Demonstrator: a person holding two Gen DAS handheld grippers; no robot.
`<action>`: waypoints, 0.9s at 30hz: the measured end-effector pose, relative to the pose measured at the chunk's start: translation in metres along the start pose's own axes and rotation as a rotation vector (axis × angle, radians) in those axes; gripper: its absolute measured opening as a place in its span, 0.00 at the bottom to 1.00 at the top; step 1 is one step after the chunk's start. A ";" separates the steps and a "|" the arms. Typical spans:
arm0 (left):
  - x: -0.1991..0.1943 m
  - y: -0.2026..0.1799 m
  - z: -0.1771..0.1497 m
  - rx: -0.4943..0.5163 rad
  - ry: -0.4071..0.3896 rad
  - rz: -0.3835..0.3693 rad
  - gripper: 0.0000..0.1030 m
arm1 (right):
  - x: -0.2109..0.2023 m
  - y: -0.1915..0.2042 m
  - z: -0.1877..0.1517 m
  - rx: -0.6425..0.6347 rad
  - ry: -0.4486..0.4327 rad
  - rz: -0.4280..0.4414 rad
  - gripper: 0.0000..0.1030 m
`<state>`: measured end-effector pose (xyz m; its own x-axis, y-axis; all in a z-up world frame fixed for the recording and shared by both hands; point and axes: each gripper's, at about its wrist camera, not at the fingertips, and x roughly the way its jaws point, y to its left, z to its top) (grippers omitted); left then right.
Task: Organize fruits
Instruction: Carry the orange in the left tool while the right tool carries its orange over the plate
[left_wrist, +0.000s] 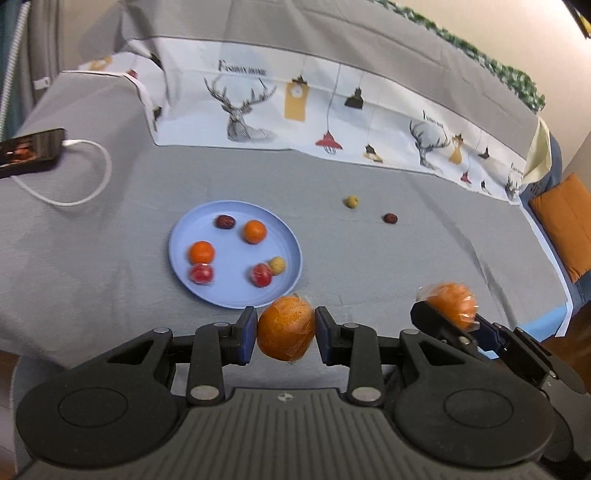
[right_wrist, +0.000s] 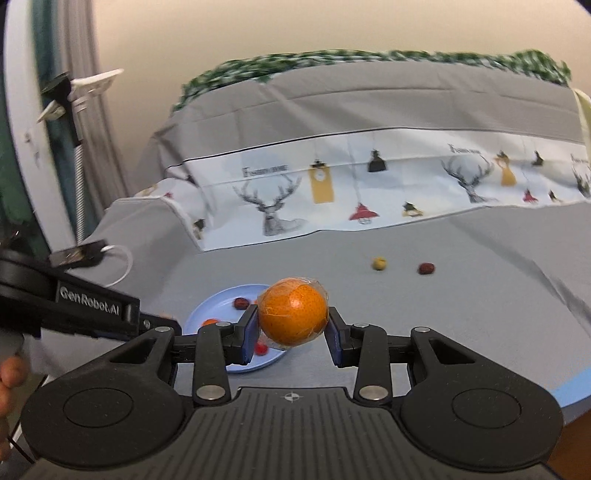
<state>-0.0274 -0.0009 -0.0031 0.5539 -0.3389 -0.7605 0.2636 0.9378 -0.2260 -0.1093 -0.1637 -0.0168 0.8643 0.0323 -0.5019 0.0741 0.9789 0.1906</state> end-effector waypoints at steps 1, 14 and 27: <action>-0.004 0.003 -0.002 -0.006 -0.007 0.000 0.36 | -0.003 0.005 -0.001 -0.017 -0.003 0.004 0.38; -0.016 0.018 -0.004 -0.051 -0.010 -0.020 0.36 | -0.015 0.026 0.005 -0.092 -0.038 0.016 0.38; -0.009 0.016 -0.004 -0.042 0.001 -0.019 0.36 | -0.008 0.025 0.002 -0.080 -0.010 0.014 0.38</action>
<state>-0.0310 0.0174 -0.0019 0.5486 -0.3563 -0.7564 0.2405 0.9337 -0.2653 -0.1131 -0.1397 -0.0060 0.8701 0.0448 -0.4908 0.0219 0.9914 0.1293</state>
